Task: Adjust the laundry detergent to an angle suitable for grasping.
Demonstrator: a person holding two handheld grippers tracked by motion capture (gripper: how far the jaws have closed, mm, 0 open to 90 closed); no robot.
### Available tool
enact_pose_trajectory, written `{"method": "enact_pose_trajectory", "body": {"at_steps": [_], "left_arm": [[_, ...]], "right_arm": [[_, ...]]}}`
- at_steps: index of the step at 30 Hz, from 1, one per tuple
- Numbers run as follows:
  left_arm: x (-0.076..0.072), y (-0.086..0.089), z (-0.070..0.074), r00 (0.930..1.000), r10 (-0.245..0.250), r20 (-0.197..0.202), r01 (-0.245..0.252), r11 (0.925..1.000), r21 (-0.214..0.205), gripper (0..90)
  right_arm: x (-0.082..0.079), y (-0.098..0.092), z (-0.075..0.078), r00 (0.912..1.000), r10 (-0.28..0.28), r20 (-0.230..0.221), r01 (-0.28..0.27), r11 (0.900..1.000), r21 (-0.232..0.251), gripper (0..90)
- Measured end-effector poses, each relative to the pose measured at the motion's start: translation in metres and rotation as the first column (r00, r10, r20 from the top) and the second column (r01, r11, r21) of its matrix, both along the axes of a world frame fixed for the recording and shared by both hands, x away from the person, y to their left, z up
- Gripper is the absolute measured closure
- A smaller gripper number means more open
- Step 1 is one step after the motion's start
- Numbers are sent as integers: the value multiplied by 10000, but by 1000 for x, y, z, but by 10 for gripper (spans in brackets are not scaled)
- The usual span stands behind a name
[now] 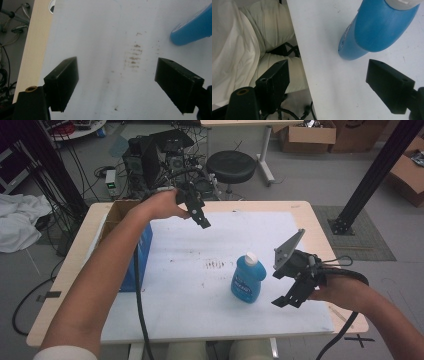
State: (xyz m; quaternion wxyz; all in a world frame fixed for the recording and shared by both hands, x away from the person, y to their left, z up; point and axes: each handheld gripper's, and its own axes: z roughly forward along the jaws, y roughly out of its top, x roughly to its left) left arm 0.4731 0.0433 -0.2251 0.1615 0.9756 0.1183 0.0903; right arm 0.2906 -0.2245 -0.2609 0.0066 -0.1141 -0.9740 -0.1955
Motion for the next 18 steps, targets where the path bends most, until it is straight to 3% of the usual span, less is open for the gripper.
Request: {"method": "enact_pose_trajectory", "body": {"at_steps": [18], "left_arm": [[-2,1,1,10000,18,39,-18,10000,15,198]], "right_arm": [[-5,-4,3,9998,-144,128,144,9999,38,187]]}}
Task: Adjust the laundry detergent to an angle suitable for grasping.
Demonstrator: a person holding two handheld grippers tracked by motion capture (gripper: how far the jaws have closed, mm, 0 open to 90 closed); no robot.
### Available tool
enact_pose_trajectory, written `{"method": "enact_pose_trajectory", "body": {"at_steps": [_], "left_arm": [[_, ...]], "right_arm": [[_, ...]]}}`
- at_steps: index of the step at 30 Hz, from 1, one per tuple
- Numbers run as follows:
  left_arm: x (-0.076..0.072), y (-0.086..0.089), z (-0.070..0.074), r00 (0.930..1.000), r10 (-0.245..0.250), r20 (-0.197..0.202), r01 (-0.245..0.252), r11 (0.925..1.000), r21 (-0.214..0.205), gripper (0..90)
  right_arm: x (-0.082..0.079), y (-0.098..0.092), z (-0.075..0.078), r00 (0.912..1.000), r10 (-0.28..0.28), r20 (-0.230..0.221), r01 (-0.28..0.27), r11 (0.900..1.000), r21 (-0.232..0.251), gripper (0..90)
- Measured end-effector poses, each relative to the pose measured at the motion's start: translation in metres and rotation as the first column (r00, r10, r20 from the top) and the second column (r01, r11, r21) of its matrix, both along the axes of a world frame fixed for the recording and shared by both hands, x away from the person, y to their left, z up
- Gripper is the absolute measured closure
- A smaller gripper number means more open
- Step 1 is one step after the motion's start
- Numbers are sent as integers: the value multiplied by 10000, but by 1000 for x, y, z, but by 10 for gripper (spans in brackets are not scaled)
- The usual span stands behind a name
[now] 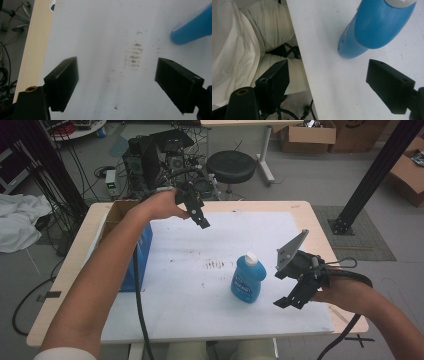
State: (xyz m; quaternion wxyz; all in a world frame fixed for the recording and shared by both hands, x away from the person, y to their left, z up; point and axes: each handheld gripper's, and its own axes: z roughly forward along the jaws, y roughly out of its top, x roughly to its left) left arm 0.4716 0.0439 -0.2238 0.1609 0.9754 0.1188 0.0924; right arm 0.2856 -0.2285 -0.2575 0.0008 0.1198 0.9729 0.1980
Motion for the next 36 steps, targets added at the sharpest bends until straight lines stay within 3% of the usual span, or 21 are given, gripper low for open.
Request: {"method": "enact_pose_trajectory", "body": {"at_steps": [36], "left_arm": [[-2,0,0,10000,75,0,-75,10000,29,197]], "right_arm": [[-1,-6,7,9992,-393,42,392,9992,114,177]]}}
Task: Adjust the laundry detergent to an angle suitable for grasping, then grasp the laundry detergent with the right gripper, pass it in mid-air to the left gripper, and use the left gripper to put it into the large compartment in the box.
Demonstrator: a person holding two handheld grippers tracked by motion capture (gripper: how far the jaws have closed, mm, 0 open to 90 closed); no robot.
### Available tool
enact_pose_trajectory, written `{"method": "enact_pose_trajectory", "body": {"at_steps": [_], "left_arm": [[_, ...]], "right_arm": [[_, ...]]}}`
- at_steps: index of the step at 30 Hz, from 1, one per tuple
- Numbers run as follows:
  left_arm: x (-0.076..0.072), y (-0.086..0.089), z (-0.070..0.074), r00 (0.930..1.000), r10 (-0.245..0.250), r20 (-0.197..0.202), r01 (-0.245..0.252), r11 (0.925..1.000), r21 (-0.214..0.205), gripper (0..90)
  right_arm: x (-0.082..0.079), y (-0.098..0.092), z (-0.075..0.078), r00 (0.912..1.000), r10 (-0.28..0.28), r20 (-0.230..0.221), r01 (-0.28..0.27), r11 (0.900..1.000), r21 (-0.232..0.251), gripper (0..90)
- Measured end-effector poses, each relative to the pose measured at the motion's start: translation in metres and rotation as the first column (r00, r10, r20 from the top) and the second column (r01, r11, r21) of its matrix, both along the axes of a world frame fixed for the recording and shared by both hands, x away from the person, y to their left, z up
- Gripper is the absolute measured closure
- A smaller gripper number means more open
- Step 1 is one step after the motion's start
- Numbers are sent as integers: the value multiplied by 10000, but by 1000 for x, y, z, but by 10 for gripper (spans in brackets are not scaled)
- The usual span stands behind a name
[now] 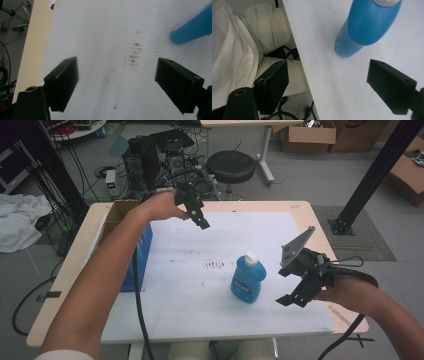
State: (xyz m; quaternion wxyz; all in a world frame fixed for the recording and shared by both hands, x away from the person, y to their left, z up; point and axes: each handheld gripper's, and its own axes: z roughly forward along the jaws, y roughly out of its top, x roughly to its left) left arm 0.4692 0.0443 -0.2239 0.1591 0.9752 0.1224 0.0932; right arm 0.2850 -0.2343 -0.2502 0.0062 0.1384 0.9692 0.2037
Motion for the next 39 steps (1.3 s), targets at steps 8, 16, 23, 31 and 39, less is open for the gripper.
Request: {"method": "enact_pose_trajectory", "body": {"at_steps": [8,16,23,31,39], "left_arm": [[-2,2,-2,10000,0,-68,0,9999,102,198],[-3,8,-3,9998,169,-62,-169,9998,68,198],[0,8,-4,9998,165,-93,-164,9999,52,198],[0,6,-7,9999,129,-105,-128,9998,125,197],[-1,4,-8,9999,121,-118,-120,9999,120,197]], "right_arm": [[1,3,4,9999,10,139,-10,10000,-6,177],[2,1,2,9998,-58,188,58,10000,21,177],[2,-1,4,9988,-283,395,282,9996,35,177],[3,-6,3,9934,-1042,481,1038,9945,111,177],[5,-15,2,9820,-1838,444,1816,9821,504,182]]}}
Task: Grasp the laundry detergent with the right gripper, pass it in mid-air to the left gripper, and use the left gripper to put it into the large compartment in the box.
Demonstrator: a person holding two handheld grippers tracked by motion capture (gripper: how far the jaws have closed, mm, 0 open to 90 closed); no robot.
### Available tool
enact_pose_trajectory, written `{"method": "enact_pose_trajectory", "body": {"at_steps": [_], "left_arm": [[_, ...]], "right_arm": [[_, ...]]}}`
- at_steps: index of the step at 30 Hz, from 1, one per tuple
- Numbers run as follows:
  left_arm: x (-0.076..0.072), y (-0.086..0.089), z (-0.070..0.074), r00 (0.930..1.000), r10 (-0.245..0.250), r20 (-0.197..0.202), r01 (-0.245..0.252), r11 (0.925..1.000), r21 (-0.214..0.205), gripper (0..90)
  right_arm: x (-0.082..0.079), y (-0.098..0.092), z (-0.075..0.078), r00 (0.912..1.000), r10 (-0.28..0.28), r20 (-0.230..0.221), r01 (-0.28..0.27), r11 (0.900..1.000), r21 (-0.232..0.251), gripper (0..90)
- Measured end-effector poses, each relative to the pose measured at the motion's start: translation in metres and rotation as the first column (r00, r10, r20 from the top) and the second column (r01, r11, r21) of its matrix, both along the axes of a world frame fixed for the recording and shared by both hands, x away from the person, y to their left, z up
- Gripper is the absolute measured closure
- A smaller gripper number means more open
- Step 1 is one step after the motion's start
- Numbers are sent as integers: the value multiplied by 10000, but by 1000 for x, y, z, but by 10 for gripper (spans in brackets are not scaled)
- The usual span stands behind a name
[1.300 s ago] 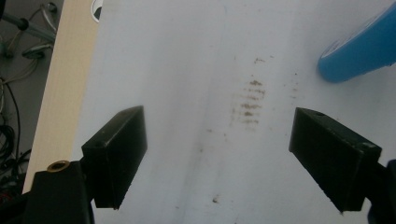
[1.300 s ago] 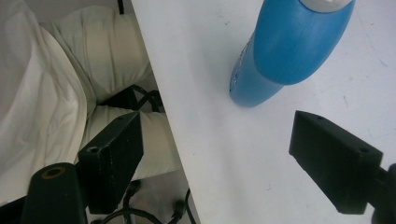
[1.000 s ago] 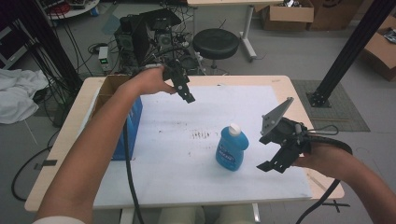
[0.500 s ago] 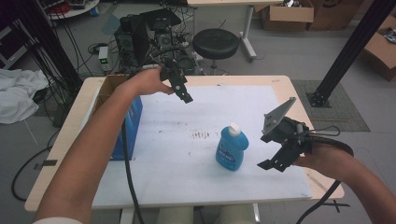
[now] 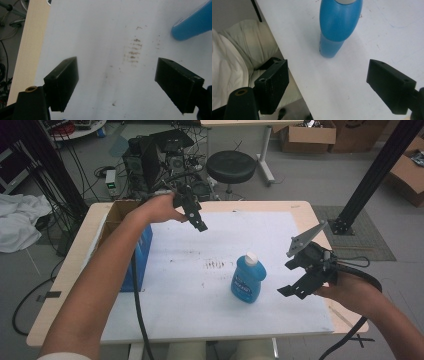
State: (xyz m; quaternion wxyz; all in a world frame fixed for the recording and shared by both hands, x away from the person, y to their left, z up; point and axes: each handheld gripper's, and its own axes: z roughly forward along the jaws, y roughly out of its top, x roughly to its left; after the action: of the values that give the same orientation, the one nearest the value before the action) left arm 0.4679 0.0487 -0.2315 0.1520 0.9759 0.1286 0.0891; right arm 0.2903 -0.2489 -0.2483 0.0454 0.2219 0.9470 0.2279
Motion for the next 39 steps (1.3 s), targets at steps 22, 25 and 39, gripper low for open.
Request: {"method": "enact_pose_trajectory", "body": {"at_steps": [22,25,39], "left_arm": [[-2,3,-2,10000,21,-55,-21,10000,27,196],[-2,4,-3,10000,22,-65,-21,10000,3,196],[-1,5,-4,9999,45,-105,-45,10000,19,197]], "right_arm": [[0,-6,-3,9832,-1827,-21,1827,9828,263,184],[0,-7,-4,9810,-1939,-35,1939,9803,363,183],[-4,-8,-26,9643,-2647,-19,2634,9587,1075,163]]}}
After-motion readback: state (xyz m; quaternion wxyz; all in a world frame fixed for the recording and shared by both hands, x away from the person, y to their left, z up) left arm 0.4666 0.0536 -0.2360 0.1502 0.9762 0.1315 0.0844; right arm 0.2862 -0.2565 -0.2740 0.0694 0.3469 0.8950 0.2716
